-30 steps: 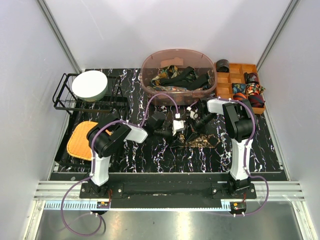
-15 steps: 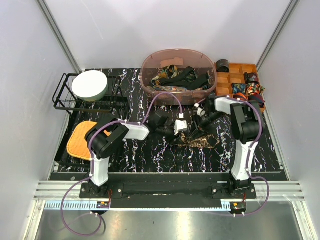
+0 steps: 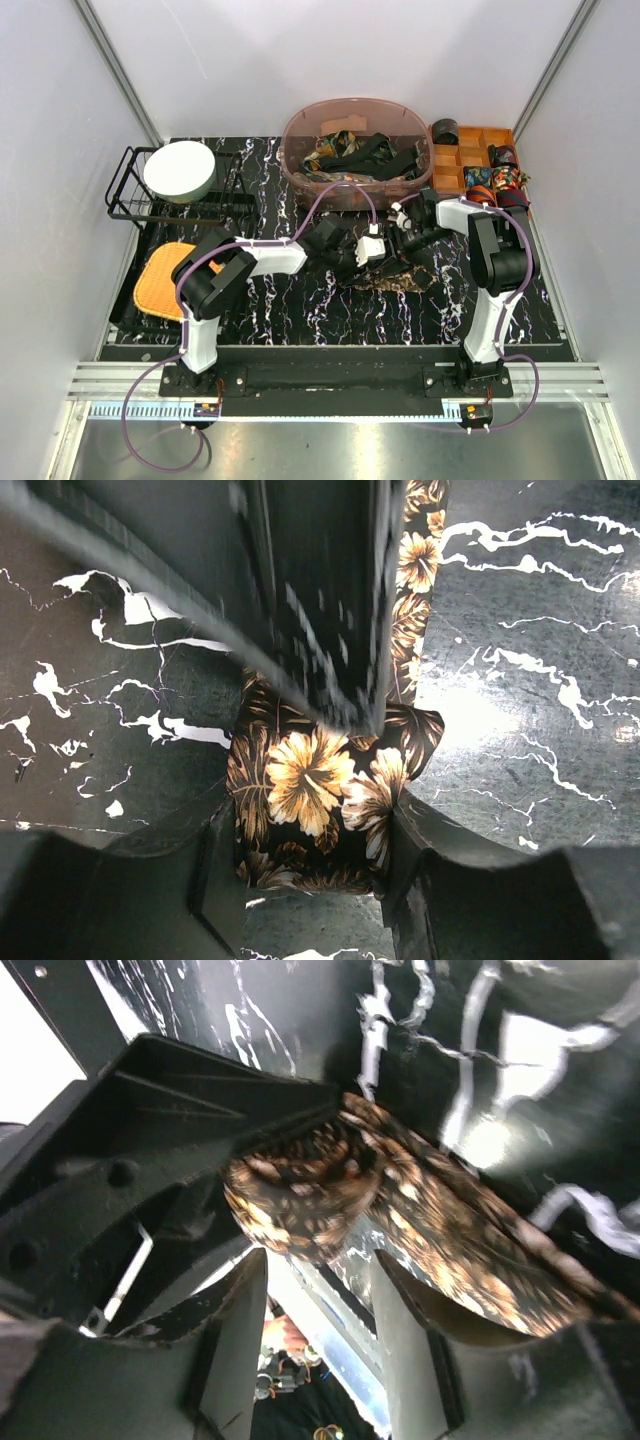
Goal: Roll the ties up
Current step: Roll the tie at the center of the board.
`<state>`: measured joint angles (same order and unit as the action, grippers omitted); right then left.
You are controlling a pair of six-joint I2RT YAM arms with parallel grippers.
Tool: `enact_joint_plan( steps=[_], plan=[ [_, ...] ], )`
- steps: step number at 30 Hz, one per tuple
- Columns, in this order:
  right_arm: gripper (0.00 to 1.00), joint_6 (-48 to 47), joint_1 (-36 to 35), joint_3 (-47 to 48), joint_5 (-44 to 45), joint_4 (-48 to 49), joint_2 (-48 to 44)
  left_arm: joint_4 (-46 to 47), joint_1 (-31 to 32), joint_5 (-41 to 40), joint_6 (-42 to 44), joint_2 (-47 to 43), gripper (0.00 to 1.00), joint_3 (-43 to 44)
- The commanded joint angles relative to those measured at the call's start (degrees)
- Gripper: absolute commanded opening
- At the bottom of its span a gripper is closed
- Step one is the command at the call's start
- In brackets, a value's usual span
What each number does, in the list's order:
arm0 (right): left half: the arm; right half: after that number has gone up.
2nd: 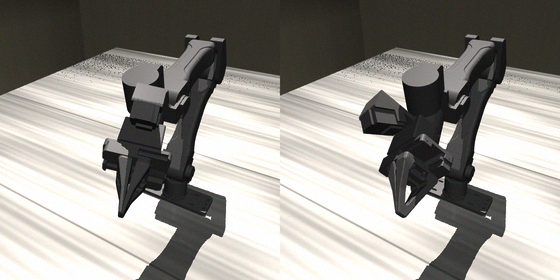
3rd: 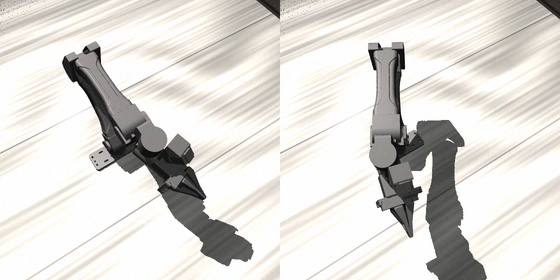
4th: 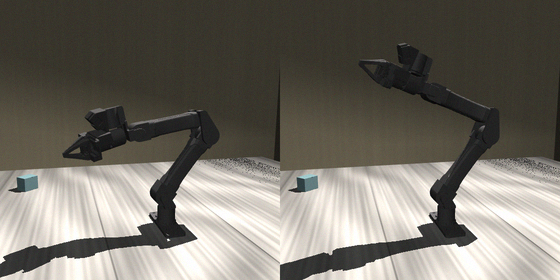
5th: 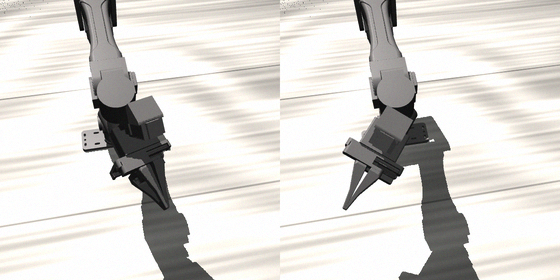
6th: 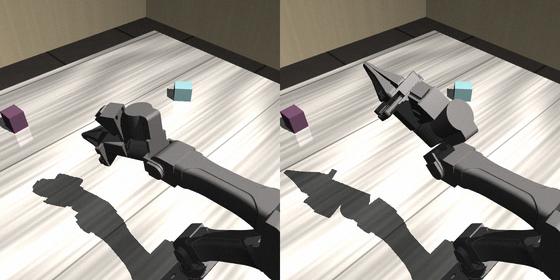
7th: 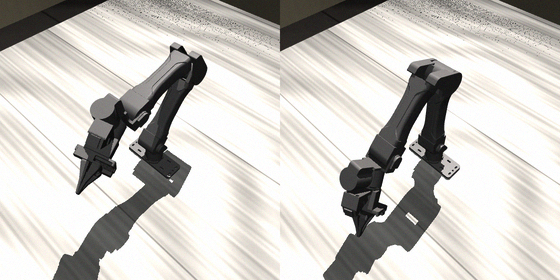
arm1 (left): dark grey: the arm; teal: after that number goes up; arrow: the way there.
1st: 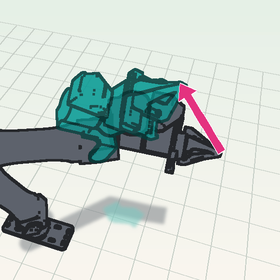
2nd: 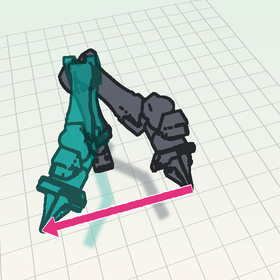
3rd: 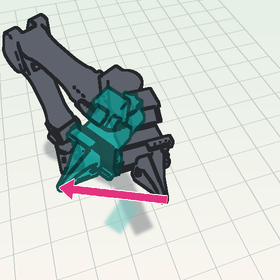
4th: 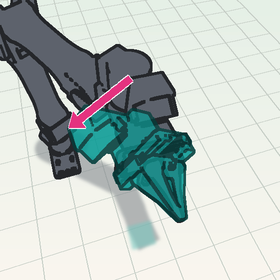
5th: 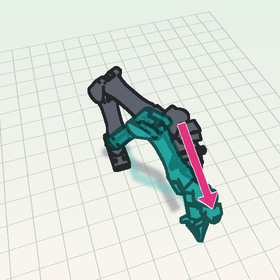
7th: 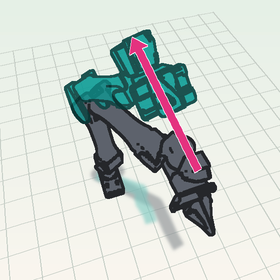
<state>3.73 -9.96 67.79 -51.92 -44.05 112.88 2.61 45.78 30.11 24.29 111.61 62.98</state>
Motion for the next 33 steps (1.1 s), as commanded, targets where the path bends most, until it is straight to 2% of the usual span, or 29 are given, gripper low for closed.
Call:
enact_joint_plan(
  steps=[1, 4, 5, 8, 9, 11, 13, 14, 17, 18, 24, 28, 33],
  plan=[
    [0.49, 2.2, -2.4, -0.2, -2.3, 5.6, -1.5, -9.7, 0.4, -6.6, 1.5, 3.3, 0.01, -0.3],
    [0.39, 2.2, -2.6, 0.1, -1.2, 6.6, -0.1, -10.2, 0.5, -6.4, 1.7, 3.4, 0.03, 0.1],
    [0.33, 1.9, -2.6, 0.4, -0.9, 6.6, 0.7, -10.3, 0.4, -6.4, 1.8, 3.4, 0.04, 0.1],
    [0.26, 0.9, -2.6, 0.9, 1.0, 6.3, 1.6, -10.9, 0.5, -5.5, 2.2, 3.7, 0.07, 0.5],
    [0.14, 0.6, -2.6, 1.0, 1.7, 6.3, 1.7, -11.0, 0.4, -5.3, 2.2, 3.8, 0.07, 0.7],
    [0.0, -0.1, -2.6, 0.9, 2.3, 6.1, 1.7, -11.5, 0.4, -4.6, 2.3, 4.2, 0.09, 1.1],
    [0.0, -0.5, -2.5, 0.5, 4.0, 5.9, 1.4, -11.4, 0.2, -3.9, 2.4, 4.1, 0.13, 1.0],
    [0.0, -0.6, -2.6, 0.0, 5.2, 6.0, 1.0, -10.7, 0.0, -2.4, 2.3, 3.7, 0.25, 0.5],
    [0.0, -0.1, -2.5, -0.2, 9.2, 5.9, 1.6, -7.5, -0.9, 1.5, 2.0, 3.0, 0.43, -1.1],
    [0.0, 0.1, -2.5, -0.2, 10.6, 5.7, 1.8, -6.3, -1.1, 2.7, 2.0, 2.6, 0.52, -1.5],
    [0.0, 1.0, -2.6, 0.1, 16.0, 5.2, 3.1, 3.2, -2.0, 10.0, 1.4, 2.6, 0.75, -2.8],
    [0.0, 1.3, -2.7, 0.6, 19.2, 5.1, 3.8, 9.1, -2.2, 12.3, -2.0, 4.2, 0.79, -2.2],
    [0.0, 1.7, -3.2, 1.6, 22.1, 5.1, 5.2, 16.9, -2.2, 14.2, -6.6, 5.5, 0.78, -3.4]
  ],
)
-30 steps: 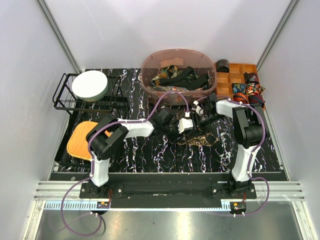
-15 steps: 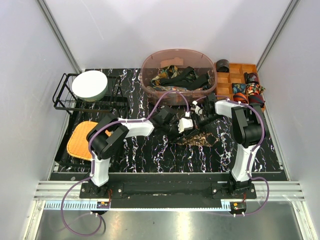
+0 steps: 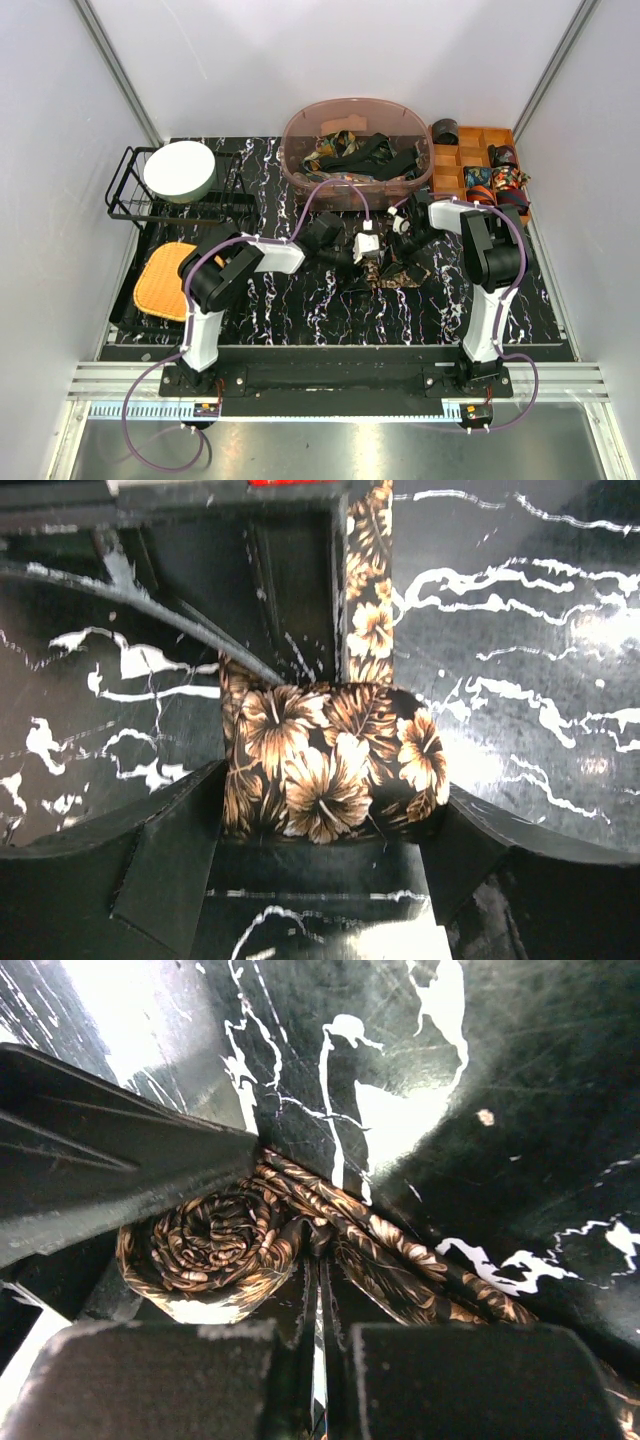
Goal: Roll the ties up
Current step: Roll the tie at the center of the board.
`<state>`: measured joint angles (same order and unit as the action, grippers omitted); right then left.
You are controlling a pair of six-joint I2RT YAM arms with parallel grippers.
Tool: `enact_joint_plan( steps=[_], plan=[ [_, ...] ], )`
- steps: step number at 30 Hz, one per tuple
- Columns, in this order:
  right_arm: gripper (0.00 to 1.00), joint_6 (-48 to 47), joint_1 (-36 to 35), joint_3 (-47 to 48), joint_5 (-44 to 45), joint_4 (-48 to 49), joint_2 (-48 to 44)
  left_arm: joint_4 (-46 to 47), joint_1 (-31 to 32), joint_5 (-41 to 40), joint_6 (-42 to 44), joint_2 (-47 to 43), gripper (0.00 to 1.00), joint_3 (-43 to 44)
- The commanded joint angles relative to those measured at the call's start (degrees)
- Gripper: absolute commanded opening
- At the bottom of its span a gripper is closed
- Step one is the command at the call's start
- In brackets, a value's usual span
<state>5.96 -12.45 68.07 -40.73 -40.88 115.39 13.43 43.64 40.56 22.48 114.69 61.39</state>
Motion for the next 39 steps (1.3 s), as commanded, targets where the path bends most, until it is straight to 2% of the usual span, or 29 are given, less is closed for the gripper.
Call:
enact_joint_plan(
  steps=[1, 4, 7, 8, 11, 12, 15, 16, 18, 21, 22, 27, 31, 35, 37, 38, 39],
  plan=[
    [0.0, -0.3, -0.8, 1.4, 11.3, 2.1, 3.2, 8.2, 0.0, 3.7, -6.0, 2.7, 0.77, -2.2],
    [0.0, -0.1, -1.0, 1.5, 11.7, 2.1, 3.7, 11.0, 0.1, 4.1, -7.3, 3.9, 0.72, -2.3],
    [0.0, 0.0, -0.9, 1.4, 11.6, 2.1, 3.5, 9.7, 0.2, 3.0, -8.2, 5.8, 0.59, -0.7],
    [0.0, -0.2, -1.0, 1.4, 10.4, 2.1, 3.3, 8.1, 0.1, 2.2, -7.6, 6.2, 0.46, -0.2],
    [0.0, -2.0, -0.8, 2.8, 5.9, -0.9, 2.0, -1.5, 0.3, -1.9, -3.5, 5.6, 0.28, 1.5],
    [0.06, -2.9, -0.5, 4.0, 4.8, -3.6, 1.8, -4.3, 0.5, -3.2, -2.0, 4.8, 0.21, 1.9],
    [0.16, -4.5, 2.9, 5.7, 0.6, -7.7, -0.9, -18.0, 0.7, -8.2, 4.8, 3.0, 0.16, 2.4],
    [0.23, -5.0, 3.9, 6.2, -1.6, -8.7, -1.3, -20.4, 0.8, -10.0, 7.2, 2.7, 0.16, 2.8],
    [0.29, -7.3, 6.0, 7.8, -3.2, -11.9, -2.0, -24.9, 1.1, -11.5, 9.3, 2.4, 0.15, 3.0],
    [0.41, -8.8, 7.2, 7.3, -7.6, -13.4, -3.5, -28.2, 2.2, -14.5, 10.2, 2.7, 0.15, 4.1],
    [0.48, -8.8, 7.1, 6.9, -10.0, -13.4, -4.0, -28.5, 2.6, -15.8, 10.2, 3.2, 0.15, 4.4],
    [0.54, -3.9, 4.7, 3.0, -15.4, -7.8, -4.6, -30.6, 4.2, -18.7, 8.5, 5.4, 0.18, 8.0],
    [0.51, -2.6, 1.9, 1.8, -13.2, -5.1, -4.7, -30.9, 4.6, -20.5, 7.5, 6.5, 0.19, 9.5],
    [0.42, -3.1, 1.5, 2.3, -8.9, -5.1, -1.9, -31.4, 4.8, -21.9, 7.2, 7.1, 0.19, 10.4],
    [0.16, -2.9, 1.6, 2.2, -6.2, -4.6, -1.0, -31.7, 4.7, -22.4, 7.1, 7.1, 0.19, 10.5],
    [0.06, -2.8, 1.5, 2.1, -5.0, -4.4, -0.7, -31.5, 4.7, -22.2, 6.6, 6.6, 0.22, 10.2],
    [0.0, -2.7, 1.5, 2.1, -2.8, -4.3, -0.6, -31.2, 4.6, -22.0, 6.2, 6.4, 0.25, 10.0]
  ],
)
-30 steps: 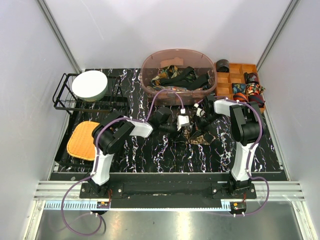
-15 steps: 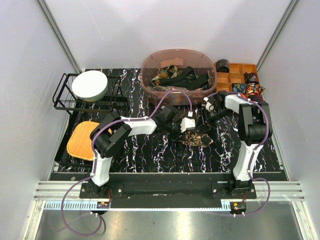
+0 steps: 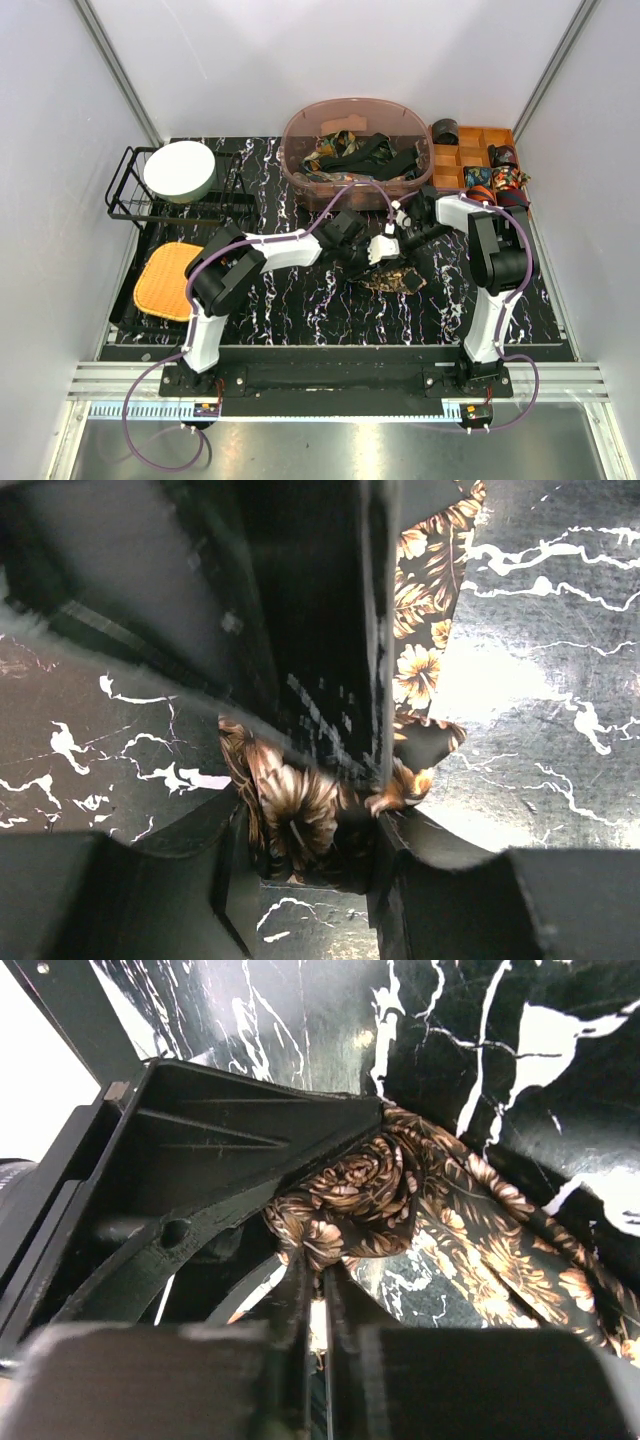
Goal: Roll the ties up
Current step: Roll the tie at the center of the board.
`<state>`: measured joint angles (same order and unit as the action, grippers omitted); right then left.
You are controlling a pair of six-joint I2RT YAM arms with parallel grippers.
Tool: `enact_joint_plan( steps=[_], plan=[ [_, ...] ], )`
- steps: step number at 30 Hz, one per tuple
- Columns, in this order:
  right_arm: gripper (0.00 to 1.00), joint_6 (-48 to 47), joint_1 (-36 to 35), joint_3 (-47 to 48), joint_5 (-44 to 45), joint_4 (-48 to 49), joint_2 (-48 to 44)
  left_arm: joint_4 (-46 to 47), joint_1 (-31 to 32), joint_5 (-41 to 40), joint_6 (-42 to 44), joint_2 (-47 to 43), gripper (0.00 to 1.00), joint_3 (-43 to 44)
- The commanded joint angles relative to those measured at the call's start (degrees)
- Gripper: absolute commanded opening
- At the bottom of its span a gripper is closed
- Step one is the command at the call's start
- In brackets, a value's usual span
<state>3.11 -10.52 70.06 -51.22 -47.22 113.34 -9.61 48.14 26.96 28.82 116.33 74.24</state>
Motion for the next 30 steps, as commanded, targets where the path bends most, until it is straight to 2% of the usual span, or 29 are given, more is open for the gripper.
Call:
enact_joint_plan(
  steps=[1, 2, 3, 9, 15, 19, 23, 30],
  plan=[
    [0.0, 0.1, -0.4, 0.1, 8.9, 1.8, 1.6, -8.0, -0.4, -7.5, -0.7, 4.4, 0.3, -3.2],
    [0.0, 0.2, -0.3, 0.0, 10.3, 1.7, 2.1, -6.8, -0.9, -5.8, -1.6, 4.0, 0.35, -4.3],
    [0.0, 0.2, -0.3, -0.1, 12.4, 1.6, 2.4, -5.5, -1.2, -3.6, -2.2, 2.7, 0.45, -5.1],
    [0.0, -0.3, -0.4, 0.4, 18.6, 0.7, 5.0, 6.7, -3.3, 9.8, -3.4, -2.1, 0.66, -10.5],
    [0.0, -0.8, -1.8, 3.5, 22.3, 1.3, 7.2, 20.4, -3.8, 17.9, -8.2, -1.5, 0.72, -12.5],
    [0.0, -1.9, -2.8, 4.9, 24.7, 0.9, 8.8, 32.1, -3.8, 18.7, -9.9, -1.4, 0.77, -15.8],
    [0.0, -2.5, -3.5, 5.9, 25.1, 0.2, 10.6, 35.6, -3.7, 18.6, -9.7, -0.3, 0.79, -16.0],
    [0.0, -4.7, -4.2, 7.5, 24.0, -3.1, 13.1, 35.0, -2.7, 17.4, -6.6, 0.2, 0.76, -15.4]
  ],
)
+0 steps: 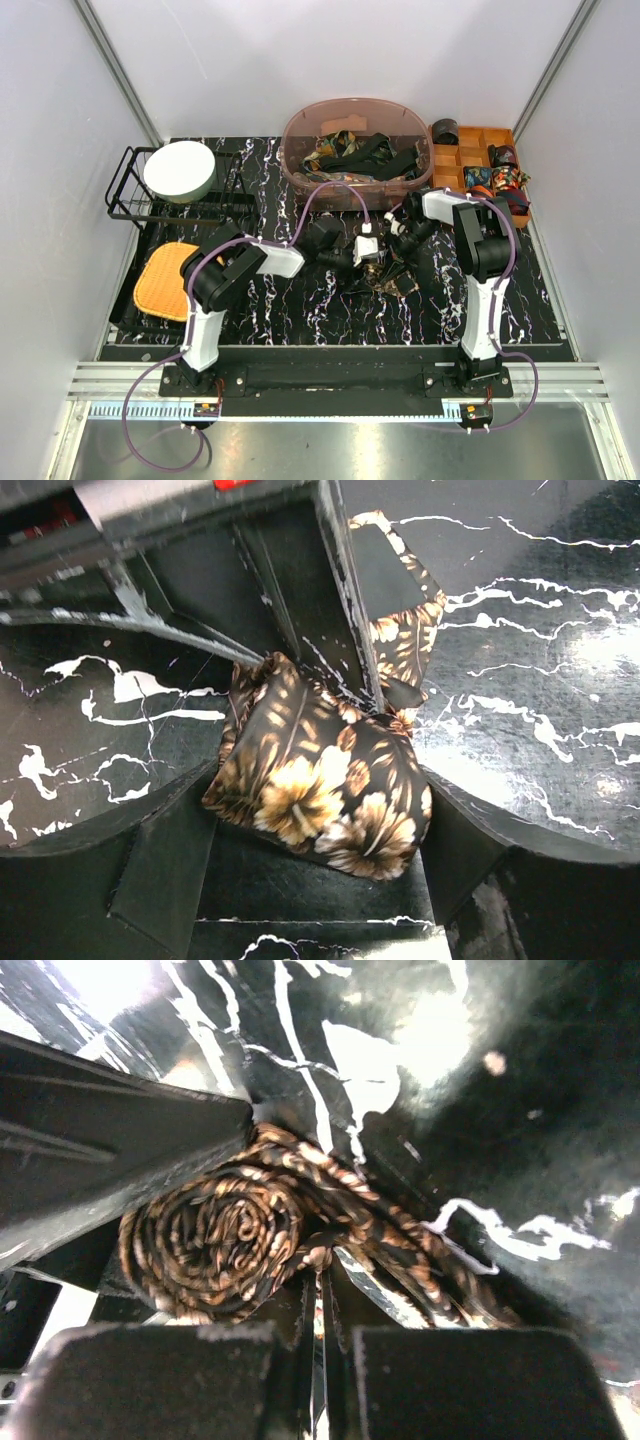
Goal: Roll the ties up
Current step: Roll the tie at the center of the board.
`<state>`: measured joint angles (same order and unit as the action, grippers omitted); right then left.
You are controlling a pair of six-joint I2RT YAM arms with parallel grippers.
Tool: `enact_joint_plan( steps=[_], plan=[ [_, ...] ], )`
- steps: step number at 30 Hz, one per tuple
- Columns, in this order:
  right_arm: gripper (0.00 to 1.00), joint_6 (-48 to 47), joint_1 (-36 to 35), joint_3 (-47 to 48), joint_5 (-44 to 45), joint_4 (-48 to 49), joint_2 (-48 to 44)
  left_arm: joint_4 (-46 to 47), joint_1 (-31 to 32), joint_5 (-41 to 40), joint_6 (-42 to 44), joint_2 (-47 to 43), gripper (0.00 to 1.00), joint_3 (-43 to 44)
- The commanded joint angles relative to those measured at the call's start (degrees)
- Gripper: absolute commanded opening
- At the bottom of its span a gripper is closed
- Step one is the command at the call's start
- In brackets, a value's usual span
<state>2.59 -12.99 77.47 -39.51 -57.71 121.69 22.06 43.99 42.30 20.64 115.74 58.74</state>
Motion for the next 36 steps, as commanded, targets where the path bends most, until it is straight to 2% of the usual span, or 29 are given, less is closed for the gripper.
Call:
enact_joint_plan(
  steps=[1, 5, 6, 10, 12, 13, 14, 16, 22, 29, 36],
  plan=[
    [0.0, -4.4, -1.8, 0.5, 12.1, 6.8, 5.1, 1.7, 1.8, 1.6, 2.9, 0.9, 0.74, 0.7],
    [0.0, -6.4, -1.8, 2.1, 10.1, 4.2, 6.2, -3.9, 3.0, -0.4, 7.6, 0.7, 0.56, 2.2],
    [0.0, -6.7, -1.8, 2.4, 9.7, 3.1, 6.3, -5.4, 3.2, -0.7, 8.3, 1.1, 0.47, 3.0],
    [0.01, -7.9, -1.8, 3.7, 7.2, 1.9, 5.0, -12.0, 3.3, -4.1, 9.4, 0.4, 0.25, 2.3],
    [0.08, -8.5, -1.4, 4.4, 4.1, 0.7, 4.5, -14.6, 3.4, -5.1, 7.8, -0.2, 0.18, 1.6],
    [0.11, -8.4, -1.3, 4.5, 3.6, 0.4, 3.8, -15.6, 3.4, -6.0, 5.6, -0.3, 0.11, 1.5],
    [0.18, -8.7, -1.1, 4.6, 1.5, -0.1, 3.3, -17.0, 3.6, -6.5, 4.8, -0.3, 0.1, 1.6],
    [0.25, -8.4, -0.1, 4.4, 0.1, -0.2, 1.4, -18.9, 3.6, -7.9, 2.2, -0.2, 0.05, 0.8],
    [0.45, -8.7, 3.6, 0.7, -6.7, 2.0, -5.4, -19.9, 3.7, -10.6, -1.9, 0.4, 0.03, -0.8],
    [0.48, -2.9, 3.5, -4.3, -14.3, 12.5, -8.7, -20.6, 3.7, -10.4, -4.0, 1.7, 0.03, 1.1],
    [0.49, -1.0, 3.5, -4.5, -16.7, 13.9, -7.0, -21.9, 3.7, -10.8, -4.8, 2.6, 0.03, 2.2]
  ],
)
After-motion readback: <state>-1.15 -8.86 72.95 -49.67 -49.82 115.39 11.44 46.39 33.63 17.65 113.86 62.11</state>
